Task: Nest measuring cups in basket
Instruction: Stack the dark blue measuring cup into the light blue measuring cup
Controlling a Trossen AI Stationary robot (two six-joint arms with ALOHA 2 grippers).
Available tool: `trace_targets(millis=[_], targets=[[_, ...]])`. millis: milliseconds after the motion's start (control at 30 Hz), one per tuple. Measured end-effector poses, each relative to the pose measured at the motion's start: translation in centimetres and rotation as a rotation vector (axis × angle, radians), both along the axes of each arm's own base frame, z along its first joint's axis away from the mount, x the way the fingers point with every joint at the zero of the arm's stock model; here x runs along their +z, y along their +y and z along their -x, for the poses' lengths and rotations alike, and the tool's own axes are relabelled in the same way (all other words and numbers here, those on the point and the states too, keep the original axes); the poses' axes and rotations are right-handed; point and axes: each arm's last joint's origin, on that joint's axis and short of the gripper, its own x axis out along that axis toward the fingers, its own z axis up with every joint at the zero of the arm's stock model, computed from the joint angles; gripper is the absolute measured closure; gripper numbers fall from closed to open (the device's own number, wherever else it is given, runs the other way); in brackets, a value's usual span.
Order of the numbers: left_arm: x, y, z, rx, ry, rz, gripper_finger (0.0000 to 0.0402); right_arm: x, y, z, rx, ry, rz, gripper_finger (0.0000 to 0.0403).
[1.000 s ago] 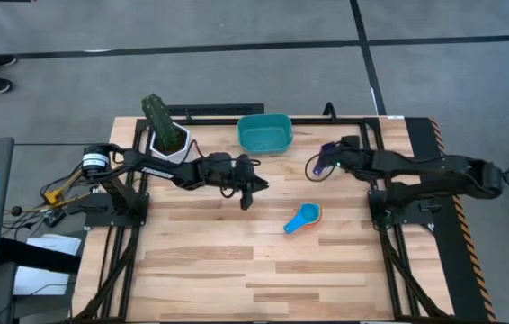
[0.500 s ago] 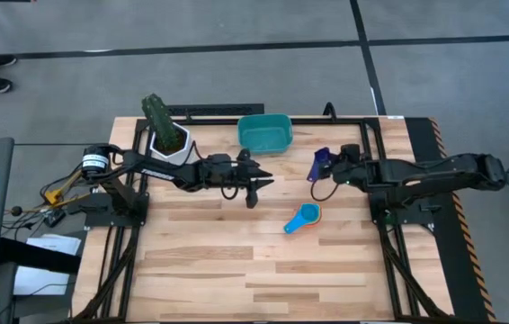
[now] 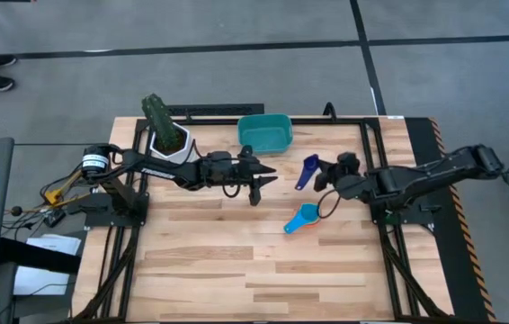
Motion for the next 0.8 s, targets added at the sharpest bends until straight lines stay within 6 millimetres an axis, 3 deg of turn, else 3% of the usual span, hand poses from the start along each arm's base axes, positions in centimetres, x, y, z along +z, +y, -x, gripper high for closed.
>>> trace_targets(millis=[300, 800], targets=[[0.1, -0.4, -0.1, -0.042, 0.001, -0.025, 0.0301, 1.5, 0.7, -0.7, 0.045, -0.065, 0.113, 0.0400], [1.5, -1.3, -0.5, -0.075, -0.070, -0.097, 0.0285, 2.6, 0.9, -1.9, 0.078, -0.163, 0.147, 0.0398]])
